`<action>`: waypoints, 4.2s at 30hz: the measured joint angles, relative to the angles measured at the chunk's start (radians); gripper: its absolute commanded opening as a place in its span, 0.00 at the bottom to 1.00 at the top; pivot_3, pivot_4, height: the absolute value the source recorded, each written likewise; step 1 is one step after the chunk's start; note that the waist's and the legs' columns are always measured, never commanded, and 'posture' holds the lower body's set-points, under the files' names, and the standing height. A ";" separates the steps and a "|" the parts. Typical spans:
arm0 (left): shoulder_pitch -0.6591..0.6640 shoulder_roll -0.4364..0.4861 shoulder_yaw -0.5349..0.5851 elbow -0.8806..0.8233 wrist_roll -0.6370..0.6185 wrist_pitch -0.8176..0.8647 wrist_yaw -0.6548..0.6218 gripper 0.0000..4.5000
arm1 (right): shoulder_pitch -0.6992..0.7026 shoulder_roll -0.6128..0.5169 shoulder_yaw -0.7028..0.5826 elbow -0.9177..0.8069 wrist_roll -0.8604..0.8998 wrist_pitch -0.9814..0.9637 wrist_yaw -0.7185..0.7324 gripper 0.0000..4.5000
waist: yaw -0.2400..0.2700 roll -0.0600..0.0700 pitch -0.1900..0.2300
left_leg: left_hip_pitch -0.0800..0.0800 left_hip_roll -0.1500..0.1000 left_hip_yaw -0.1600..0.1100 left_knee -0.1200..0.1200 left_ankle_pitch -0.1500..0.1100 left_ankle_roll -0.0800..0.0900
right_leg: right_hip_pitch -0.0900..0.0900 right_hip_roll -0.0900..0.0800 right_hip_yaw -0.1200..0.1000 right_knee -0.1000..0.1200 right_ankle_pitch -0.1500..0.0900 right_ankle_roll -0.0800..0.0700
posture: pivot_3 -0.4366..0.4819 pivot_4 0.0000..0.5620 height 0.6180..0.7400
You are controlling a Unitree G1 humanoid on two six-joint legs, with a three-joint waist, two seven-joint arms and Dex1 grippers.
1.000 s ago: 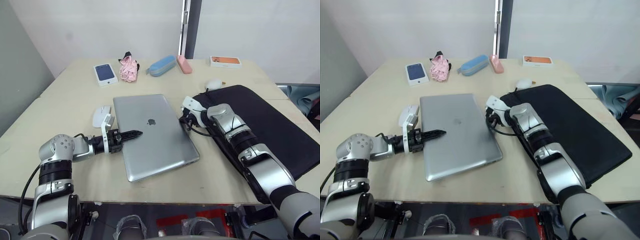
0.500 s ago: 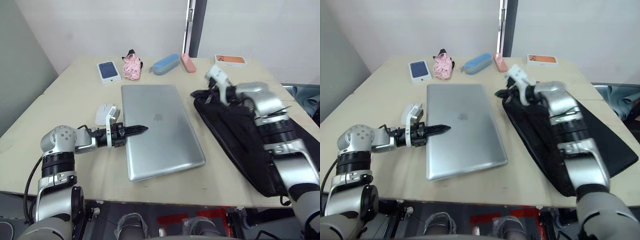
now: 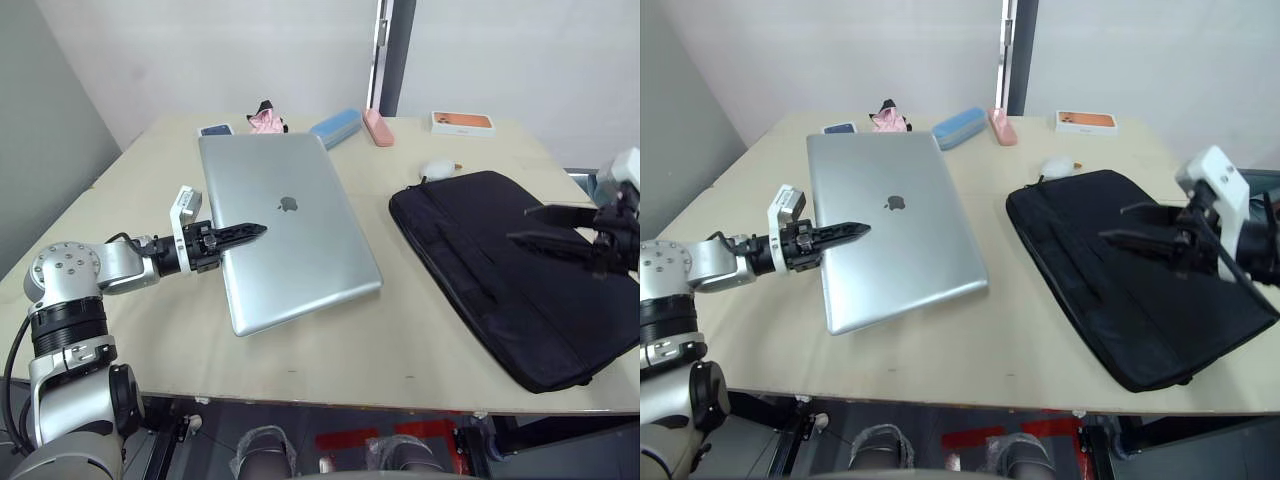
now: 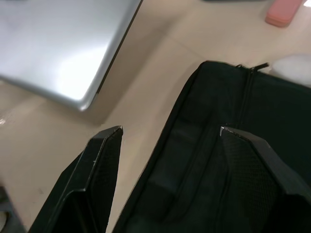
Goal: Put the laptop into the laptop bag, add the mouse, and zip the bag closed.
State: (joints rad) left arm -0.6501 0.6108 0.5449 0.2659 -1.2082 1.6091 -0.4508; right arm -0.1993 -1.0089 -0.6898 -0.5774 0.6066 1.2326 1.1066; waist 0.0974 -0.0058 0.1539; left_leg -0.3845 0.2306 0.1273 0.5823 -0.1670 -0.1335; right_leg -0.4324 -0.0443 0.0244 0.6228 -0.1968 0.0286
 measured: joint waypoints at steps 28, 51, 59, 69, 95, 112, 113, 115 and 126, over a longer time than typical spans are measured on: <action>0.081 -0.113 -0.101 -0.045 -0.094 -0.004 0.111 0.08 | -0.086 0.331 0.595 0.140 -0.269 -0.178 -0.635 0.76 | -0.004 0.001 0.000 | -0.001 -0.001 -0.002 0.002 0.002 -0.003 | -0.001 0.001 -0.001 0.005 0.000 0.001 | 0.48 0.27 1.00; 0.086 -0.130 -0.087 -0.058 -0.138 -0.026 0.182 0.08 | -0.098 0.377 0.666 0.249 -0.295 -0.252 -0.651 0.76 | -0.003 0.001 0.000 | -0.001 -0.001 -0.002 0.004 0.002 -0.003 | -0.001 0.001 -0.001 0.007 0.000 0.001 | 0.48 0.27 1.00; 0.086 -0.131 -0.085 -0.058 -0.181 -0.036 0.218 0.08 | -0.098 0.363 0.697 0.313 -0.356 -0.347 -0.633 0.21 | -0.004 0.000 0.000 | 0.000 -0.001 -0.003 0.008 0.002 -0.003 | 0.001 0.000 -0.001 0.010 0.001 0.001 | 0.48 0.27 1.00; 0.086 -0.142 -0.090 -0.057 -0.249 -0.074 0.271 0.08 | -0.083 0.376 0.686 0.299 -0.355 -0.345 -0.626 0.00 | -0.002 0.000 0.000 | 0.001 -0.001 -0.004 0.009 0.002 -0.003 | 0.004 0.000 -0.002 0.009 0.001 0.002 | 0.48 0.27 1.00; 0.178 -0.208 -0.316 -0.058 -0.684 -0.245 0.499 0.08 | -0.355 0.290 0.434 0.299 -0.058 -0.021 -0.568 0.00 | 0.001 0.000 0.000 | -0.001 -0.001 -0.003 0.009 0.002 -0.003 | 0.000 0.002 0.000 0.009 0.003 0.005 | 0.48 0.27 1.00; 0.114 -0.284 -0.409 0.047 -0.694 -0.280 0.613 0.08 | -0.383 0.426 0.438 0.204 0.007 0.077 -0.694 0.00 | -0.003 0.000 0.000 | -0.001 -0.001 -0.002 0.010 0.002 -0.003 | -0.001 0.003 0.001 0.012 0.007 0.012 | 0.48 0.27 1.00; 0.114 -0.291 -0.411 0.053 -0.694 -0.281 0.620 0.08 | -0.387 0.447 0.436 0.195 0.013 0.090 -0.710 0.00 | -0.003 0.000 0.000 | -0.001 -0.001 -0.002 0.010 0.002 -0.003 | 0.000 0.003 0.001 0.012 0.008 0.013 | 0.48 0.27 1.00; 0.114 -0.299 -0.412 0.056 -0.694 -0.283 0.638 0.08 | -0.398 0.496 0.429 0.176 0.023 0.121 -0.744 0.00 | -0.003 0.000 0.000 | -0.001 -0.001 -0.002 0.010 0.002 -0.003 | -0.001 0.003 0.001 0.012 0.008 0.013 | 0.48 0.27 1.00; 0.141 -0.307 -0.418 0.002 -0.701 -0.350 0.705 0.08 | -0.464 0.870 0.321 0.086 0.044 0.314 -0.946 0.00 | -0.002 0.001 0.000 | -0.001 -0.001 -0.003 0.010 0.002 -0.004 | -0.001 0.002 0.000 0.012 0.008 0.013 | 0.48 0.27 1.00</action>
State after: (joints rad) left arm -0.5090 0.3036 0.1266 0.2677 -1.9087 1.2594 0.2544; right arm -0.6633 -0.1392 -0.3683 -0.4917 0.6506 1.5471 0.1601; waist 0.0953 -0.0049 0.1538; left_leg -0.3859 0.2299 0.1242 0.5922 -0.1650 -0.1373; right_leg -0.4335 -0.0426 0.0242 0.6348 -0.1889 0.0420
